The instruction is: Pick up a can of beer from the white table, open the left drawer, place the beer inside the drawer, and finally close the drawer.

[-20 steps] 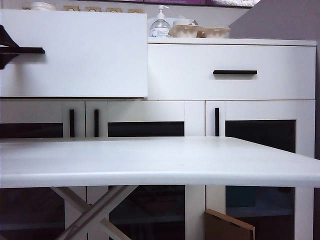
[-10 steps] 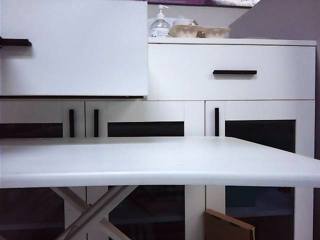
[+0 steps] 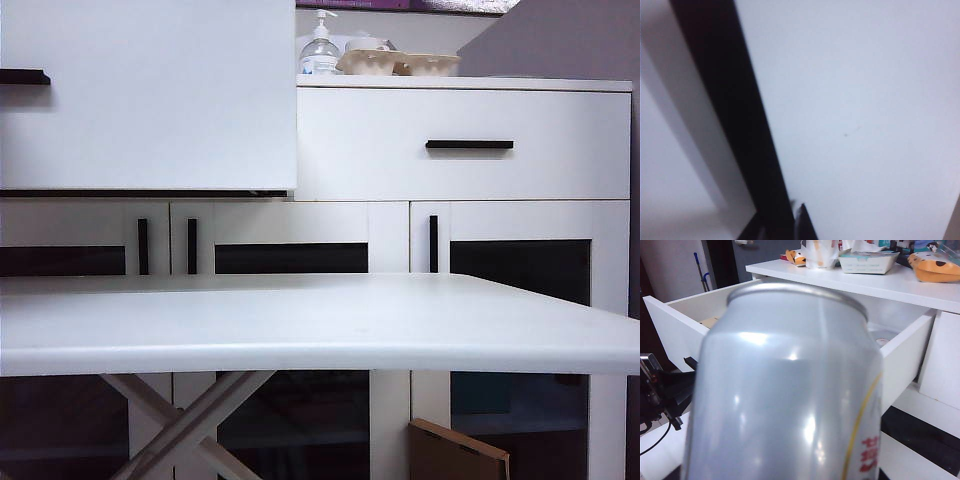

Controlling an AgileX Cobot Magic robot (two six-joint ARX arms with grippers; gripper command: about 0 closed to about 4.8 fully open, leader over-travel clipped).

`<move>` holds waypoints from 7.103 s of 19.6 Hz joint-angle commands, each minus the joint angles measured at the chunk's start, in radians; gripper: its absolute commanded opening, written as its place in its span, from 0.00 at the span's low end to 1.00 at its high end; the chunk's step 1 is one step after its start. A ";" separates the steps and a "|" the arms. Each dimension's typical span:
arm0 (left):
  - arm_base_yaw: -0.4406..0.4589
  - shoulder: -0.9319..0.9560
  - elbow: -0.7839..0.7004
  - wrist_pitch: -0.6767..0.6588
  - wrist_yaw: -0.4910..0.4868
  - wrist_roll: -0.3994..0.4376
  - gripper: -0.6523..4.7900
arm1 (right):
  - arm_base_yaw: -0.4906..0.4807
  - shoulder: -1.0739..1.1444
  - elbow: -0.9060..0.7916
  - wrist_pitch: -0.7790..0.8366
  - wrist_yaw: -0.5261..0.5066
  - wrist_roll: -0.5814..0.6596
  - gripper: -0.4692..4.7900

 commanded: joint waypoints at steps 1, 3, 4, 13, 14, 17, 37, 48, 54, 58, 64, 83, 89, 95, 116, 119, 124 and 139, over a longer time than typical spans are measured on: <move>0.002 -0.014 0.009 0.053 -0.012 0.056 0.11 | 0.002 -0.010 0.011 0.063 -0.003 -0.001 0.46; 0.002 -0.014 0.009 0.057 0.004 0.056 0.11 | 0.002 -0.010 0.011 0.063 -0.003 -0.001 0.46; 0.002 -0.014 0.009 0.056 0.017 0.056 0.20 | 0.002 -0.010 0.011 0.063 -0.003 -0.001 0.46; 0.002 -0.014 0.009 0.129 0.103 0.057 1.00 | 0.002 -0.011 0.011 0.093 -0.003 0.000 0.46; 0.002 -0.014 0.009 0.124 0.120 0.060 1.00 | 0.002 -0.010 0.011 0.109 -0.003 0.000 0.46; 0.002 -0.018 0.009 0.121 0.153 0.060 1.00 | 0.002 -0.010 0.013 0.155 -0.003 0.000 0.46; 0.002 -0.451 0.013 -0.544 0.120 0.364 1.00 | 0.002 -0.004 0.015 0.220 0.001 0.000 0.46; 0.002 -0.460 0.077 -0.738 0.139 0.535 1.00 | 0.002 -0.003 0.015 0.220 0.051 -0.001 0.46; 0.002 -0.519 0.240 -1.022 0.144 0.711 1.00 | 0.002 0.011 0.017 0.247 0.061 -0.001 0.45; 0.002 -0.537 0.350 -1.187 0.144 0.731 1.00 | 0.002 0.063 0.064 0.268 0.061 0.000 0.45; 0.002 -0.536 0.489 -1.221 0.093 0.882 0.89 | 0.003 0.201 0.223 0.262 0.029 0.000 0.45; 0.002 -0.536 0.579 -1.172 0.235 1.016 0.21 | 0.104 0.811 0.890 0.092 -0.048 0.053 0.45; 0.002 -0.536 0.579 -1.172 0.234 1.016 0.21 | 0.117 0.885 0.890 0.088 -0.044 0.054 0.45; 0.002 -0.536 0.579 -1.172 0.235 1.016 0.21 | 0.119 0.948 0.890 0.069 -0.045 0.057 0.45; 0.002 -0.536 0.579 -1.173 0.234 1.016 0.21 | 0.116 0.969 0.900 -0.054 -0.045 0.025 0.89; 0.002 -0.536 0.579 -1.173 0.234 1.017 0.21 | 0.115 0.969 0.900 -0.055 -0.045 0.025 0.89; 0.002 -0.536 0.579 -1.173 0.233 1.017 0.21 | 0.113 0.960 1.026 -0.159 -0.043 0.024 0.11; 0.002 -0.459 0.664 -1.354 0.035 1.333 0.11 | 0.109 0.541 1.162 -0.758 0.363 -0.087 0.08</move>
